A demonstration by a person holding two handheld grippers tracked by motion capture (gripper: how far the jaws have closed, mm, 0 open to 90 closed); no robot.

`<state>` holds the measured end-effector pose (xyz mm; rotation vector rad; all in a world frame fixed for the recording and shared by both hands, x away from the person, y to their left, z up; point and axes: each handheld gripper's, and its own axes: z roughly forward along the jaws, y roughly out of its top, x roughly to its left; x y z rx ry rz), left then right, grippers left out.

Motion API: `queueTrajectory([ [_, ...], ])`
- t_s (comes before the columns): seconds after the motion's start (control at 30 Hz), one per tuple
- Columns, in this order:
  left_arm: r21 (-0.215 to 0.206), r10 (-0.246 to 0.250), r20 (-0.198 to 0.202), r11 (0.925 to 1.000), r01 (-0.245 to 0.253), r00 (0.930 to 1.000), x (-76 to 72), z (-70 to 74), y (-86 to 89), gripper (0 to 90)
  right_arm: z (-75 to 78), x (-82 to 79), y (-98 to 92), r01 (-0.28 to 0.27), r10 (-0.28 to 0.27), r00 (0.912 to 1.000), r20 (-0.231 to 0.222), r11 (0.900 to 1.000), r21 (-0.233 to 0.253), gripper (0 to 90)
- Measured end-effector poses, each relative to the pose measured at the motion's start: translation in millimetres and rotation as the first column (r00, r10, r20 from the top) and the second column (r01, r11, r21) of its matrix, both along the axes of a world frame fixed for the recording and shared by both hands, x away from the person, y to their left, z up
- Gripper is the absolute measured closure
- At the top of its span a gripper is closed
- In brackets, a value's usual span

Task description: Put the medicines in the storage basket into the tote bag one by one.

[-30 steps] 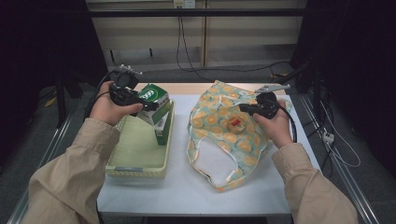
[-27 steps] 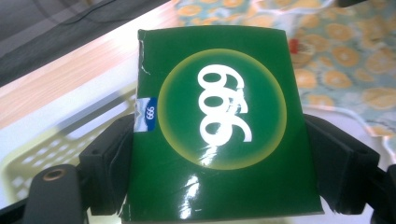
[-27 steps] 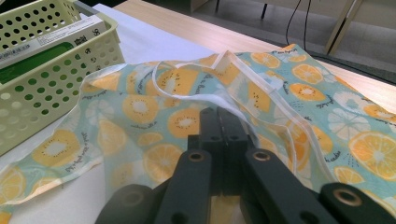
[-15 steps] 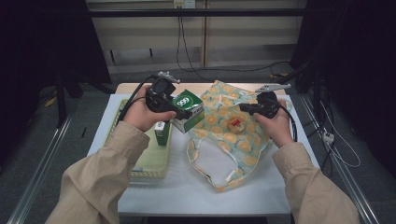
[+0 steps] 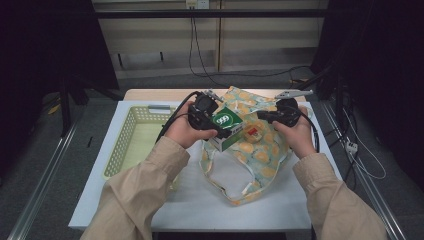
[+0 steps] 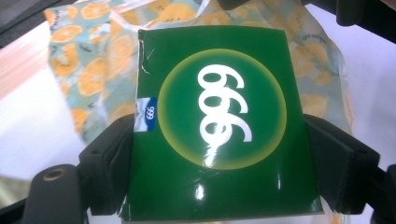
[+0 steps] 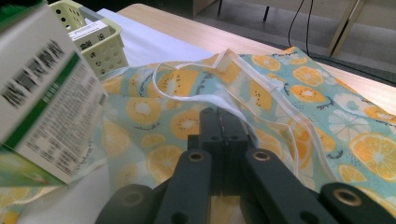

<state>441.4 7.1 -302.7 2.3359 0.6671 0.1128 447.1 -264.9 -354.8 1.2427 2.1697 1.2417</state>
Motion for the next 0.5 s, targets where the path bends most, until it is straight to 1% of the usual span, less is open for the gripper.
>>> queueTrajectory([
  [0.07, 0.007, -0.001, -0.004, 1.0, 0.001, 1.0, 2.0, -6.5, -5.9, 18.2, 0.9, -0.4, -0.7, 0.002, -0.002, 1.0, 0.004, 1.0, 0.004, 90.0],
  [0.1, 0.007, 0.006, -0.012, 1.0, -0.006, 0.9999, 2.2, -9.6, -9.1, 18.2, 1.2, -0.5, -1.0, 0.002, -0.003, 1.0, 0.005, 1.0, 0.006, 90.0],
  [0.17, 0.001, 0.004, -0.013, 1.0, -0.004, 0.9999, 3.8, -15.9, -14.5, 18.2, 1.5, -0.7, -1.0, 0.003, -0.003, 1.0, 0.005, 1.0, 0.011, 90.0],
  [0.23, -0.006, 0.004, -0.024, 1.0, -0.004, 0.9997, 4.6, -22.3, -19.6, 18.2, 1.2, -0.6, -0.2, 0.004, -0.004, 1.0, 0.003, 1.0, 0.008, 90.0],
  [0.3, -0.004, -0.007, -0.036, 1.0, 0.007, 0.9993, 4.1, -28.9, -24.8, 18.2, 0.9, -0.2, 0.6, 0.0, 0.0, 1.0, 0.006, 1.0, 0.01, 90.0],
  [0.4, 0.011, -0.027, -0.045, 0.9996, 0.027, 0.9986, 3.4, -38.0, -31.3, 18.1, 0.8, 0.4, 1.4, 0.004, -0.004, 1.0, 0.004, 1.0, 0.012, 90.0],
  [0.5, 0.032, -0.02, -0.045, 0.9993, 0.021, 0.9988, 5.5, -47.0, -36.1, 18.1, 0.8, 1.1, 2.2, 0.002, -0.002, 1.0, 0.004, 1.0, 0.017, 90.0],
])
